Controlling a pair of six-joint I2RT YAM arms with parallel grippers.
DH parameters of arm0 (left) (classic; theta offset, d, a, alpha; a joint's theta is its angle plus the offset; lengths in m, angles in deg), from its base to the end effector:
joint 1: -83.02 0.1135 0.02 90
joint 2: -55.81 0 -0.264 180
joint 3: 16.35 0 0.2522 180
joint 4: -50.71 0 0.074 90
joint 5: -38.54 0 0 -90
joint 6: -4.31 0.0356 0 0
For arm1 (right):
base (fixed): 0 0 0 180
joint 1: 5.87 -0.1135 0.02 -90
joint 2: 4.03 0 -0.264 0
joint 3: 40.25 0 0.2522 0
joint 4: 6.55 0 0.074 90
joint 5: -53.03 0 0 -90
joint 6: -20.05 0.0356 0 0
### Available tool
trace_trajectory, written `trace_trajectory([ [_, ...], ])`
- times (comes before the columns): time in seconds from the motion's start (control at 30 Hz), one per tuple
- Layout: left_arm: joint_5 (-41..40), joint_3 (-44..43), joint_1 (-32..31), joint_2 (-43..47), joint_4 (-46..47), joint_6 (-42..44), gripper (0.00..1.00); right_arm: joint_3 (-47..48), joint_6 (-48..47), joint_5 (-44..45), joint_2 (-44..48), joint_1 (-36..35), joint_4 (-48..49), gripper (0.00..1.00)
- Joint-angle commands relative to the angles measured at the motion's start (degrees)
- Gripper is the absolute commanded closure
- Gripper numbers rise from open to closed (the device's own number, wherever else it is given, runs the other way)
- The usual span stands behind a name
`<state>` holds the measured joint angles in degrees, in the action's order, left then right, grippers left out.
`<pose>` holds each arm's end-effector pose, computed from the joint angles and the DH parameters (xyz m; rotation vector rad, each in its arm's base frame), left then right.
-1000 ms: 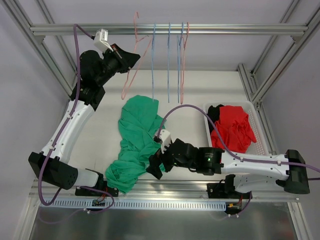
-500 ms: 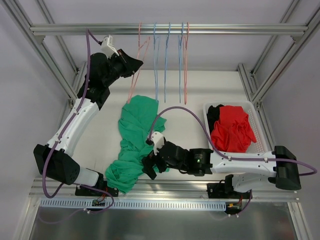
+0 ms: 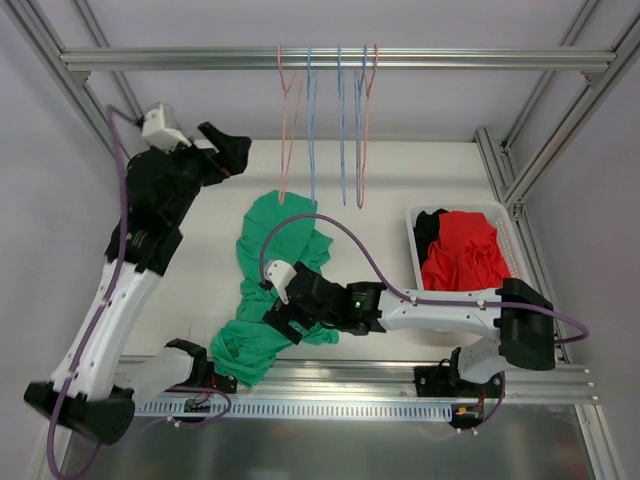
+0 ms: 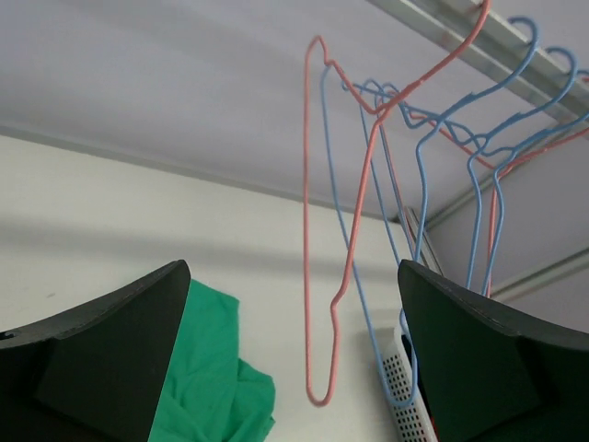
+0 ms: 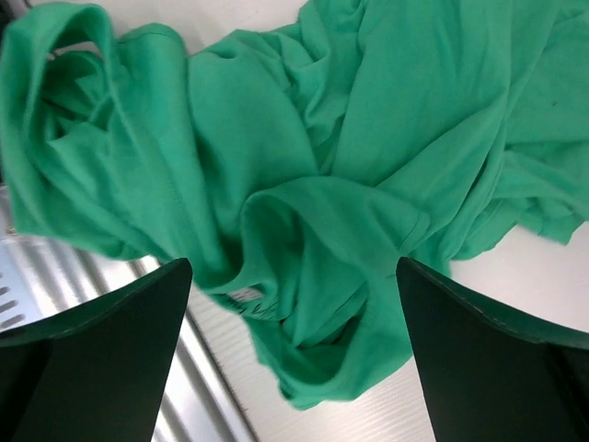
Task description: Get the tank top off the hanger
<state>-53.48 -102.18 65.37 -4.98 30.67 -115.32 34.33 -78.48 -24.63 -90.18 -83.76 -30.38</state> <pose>0.2184 -0.0682 0.4602 -0.1873 1.5051 -0.6391 0.0784 0.3289 0.2633 -1.4200 1.6913 0.4515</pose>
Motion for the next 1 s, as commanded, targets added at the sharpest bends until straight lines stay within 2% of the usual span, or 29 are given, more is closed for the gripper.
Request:
trace_trajectory([
  [0.0, -12.2, 5.3, -0.3, 12.5, -4.8, 3.5, 0.01, 4.2, -9.2, -5.5, -3.7, 3.3, -1.9, 0.01],
  [0.17, -15.4, 11.6, -0.3, 27.1, -12.9, 4.0, 0.01, 8.0, -21.8, -8.0, -11.0, 5.6, -3.8, 0.00],
  [0.27, -15.8, 13.5, -0.2, 36.0, -17.6, 5.5, 0.01, 11.2, -24.5, -10.0, -15.0, 8.4, -5.3, 0.01],
  [0.33, -16.7, 14.2, -0.3, 38.1, -20.3, 6.4, 0.01, 12.5, -25.3, -14.8, -16.5, 10.9, -5.6, 0.00],
  [0.57, -18.9, 18.3, -0.3, 41.6, -26.9, 10.9, 0.01, 16.1, -25.2, -20.9, -25.5, 15.2, -5.6, 0.01],
  [0.8, -19.1, 21.3, -0.3, 42.2, -27.4, 13.3, 0.01, 17.6, -19.6, -37.6, -33.6, 15.3, -9.3, 0.03],
  [0.83, -19.1, 21.6, -0.3, 42.4, -27.5, 13.4, 0.01, 16.3, -18.9, -37.4, -33.9, 15.1, -9.1, 0.07],
  [0.87, -18.9, 22.1, -0.3, 43.2, -27.5, 13.5, 0.01, 15.6, -17.8, -36.9, -34.0, 14.8, -9.1, 0.16],
  [0.9, -19.0, 22.4, -0.3, 43.7, -27.5, 13.5, 0.01, 14.9, -17.4, -35.8, -33.7, 14.0, -8.8, 0.46],
  [0.93, -19.1, 22.8, -0.3, 44.2, -27.5, 13.5, 0.01, 13.7, -16.6, -34.0, -33.2, 13.3, -8.0, 0.61],
  [0.97, -19.3, 23.2, -0.3, 45.1, -27.5, 13.5, 0.01, 10.2, -15.0, -30.2, -30.8, 11.5, -4.8, 0.81],
])
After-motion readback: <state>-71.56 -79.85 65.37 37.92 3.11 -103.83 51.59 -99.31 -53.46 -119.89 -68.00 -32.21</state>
